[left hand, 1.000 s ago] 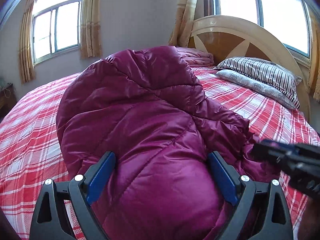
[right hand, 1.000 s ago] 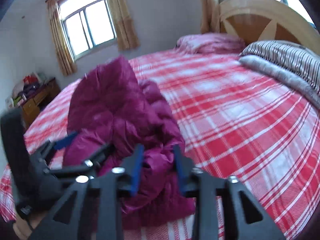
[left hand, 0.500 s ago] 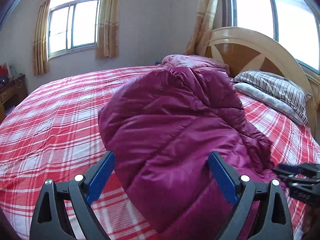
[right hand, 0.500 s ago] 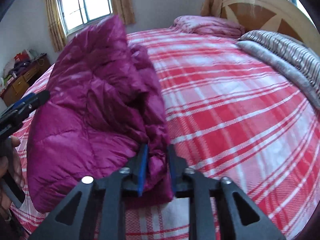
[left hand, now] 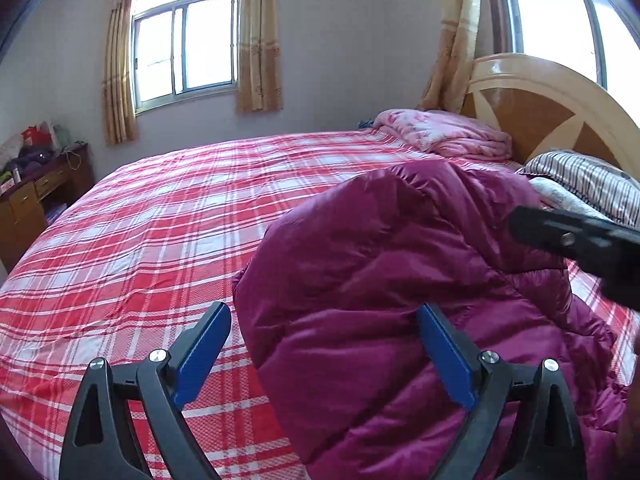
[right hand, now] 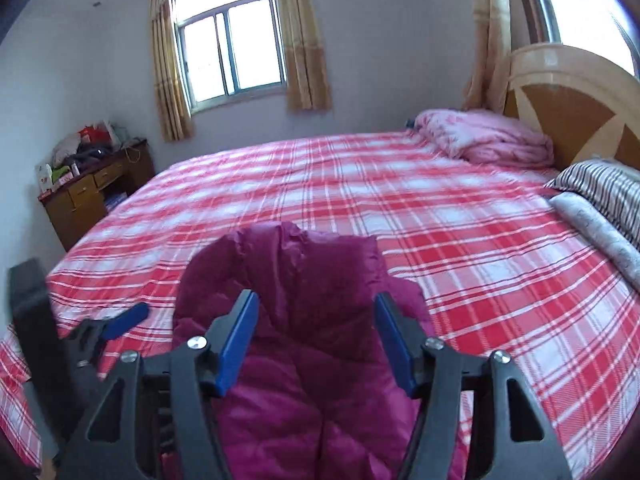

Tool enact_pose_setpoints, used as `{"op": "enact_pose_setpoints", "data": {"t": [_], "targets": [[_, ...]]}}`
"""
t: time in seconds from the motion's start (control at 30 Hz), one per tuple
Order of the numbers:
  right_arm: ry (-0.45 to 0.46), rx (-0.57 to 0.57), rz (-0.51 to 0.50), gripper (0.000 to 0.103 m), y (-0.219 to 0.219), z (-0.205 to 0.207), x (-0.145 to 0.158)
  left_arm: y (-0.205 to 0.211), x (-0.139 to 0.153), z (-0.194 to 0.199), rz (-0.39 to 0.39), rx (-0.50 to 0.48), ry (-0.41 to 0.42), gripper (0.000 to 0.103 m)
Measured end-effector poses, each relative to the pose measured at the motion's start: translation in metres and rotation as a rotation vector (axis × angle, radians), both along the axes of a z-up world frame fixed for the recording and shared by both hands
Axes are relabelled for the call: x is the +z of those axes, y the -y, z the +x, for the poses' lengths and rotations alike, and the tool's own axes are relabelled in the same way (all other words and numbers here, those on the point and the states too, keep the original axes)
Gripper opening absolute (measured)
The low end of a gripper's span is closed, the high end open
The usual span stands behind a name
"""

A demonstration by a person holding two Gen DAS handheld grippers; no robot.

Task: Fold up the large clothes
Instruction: 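Grasp the magenta jacket bundle with both grippers from opposite sides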

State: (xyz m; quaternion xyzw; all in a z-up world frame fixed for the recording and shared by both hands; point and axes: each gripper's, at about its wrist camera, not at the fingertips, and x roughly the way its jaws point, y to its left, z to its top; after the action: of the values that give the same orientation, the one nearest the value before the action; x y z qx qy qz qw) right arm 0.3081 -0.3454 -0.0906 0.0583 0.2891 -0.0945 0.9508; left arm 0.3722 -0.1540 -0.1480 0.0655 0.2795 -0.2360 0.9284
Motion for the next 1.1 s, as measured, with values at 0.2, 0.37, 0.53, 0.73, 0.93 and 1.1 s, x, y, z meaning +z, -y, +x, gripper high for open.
{"op": "enact_pose_setpoints", "data": {"t": [0.2, 0.37, 0.53, 0.73, 0.93, 1.1], "targets": [[-0.08, -0.039, 0.004, 0.062, 0.024, 0.005, -0.031, 0.005, -0.014, 0.016, -0.03, -0.005, -0.045, 0.094], [-0.103, -0.074, 0.036, 0.062, 0.051, 0.001, -0.048, 0.033, -0.021, 0.015, 0.001, -0.022, -0.048, 0.094], [-0.122, -0.103, 0.043, 0.064, 0.066, -0.005, -0.057, 0.062, -0.027, 0.01, 0.122, -0.05, -0.017, 0.098], [-0.134, -0.125, 0.132, 0.073, 0.09, -0.011, -0.072, 0.07, -0.039, 0.012, 0.125, -0.064, -0.002, 0.101], [-0.151, -0.128, 0.224, 0.074, 0.104, -0.011, -0.084, 0.078, -0.045, 0.016, 0.135, -0.074, -0.02, 0.102], [-0.175, -0.13, 0.251, 0.074, 0.108, -0.007, -0.089, 0.08, -0.049, 0.02, 0.134, -0.083, -0.051, 0.102]]}}
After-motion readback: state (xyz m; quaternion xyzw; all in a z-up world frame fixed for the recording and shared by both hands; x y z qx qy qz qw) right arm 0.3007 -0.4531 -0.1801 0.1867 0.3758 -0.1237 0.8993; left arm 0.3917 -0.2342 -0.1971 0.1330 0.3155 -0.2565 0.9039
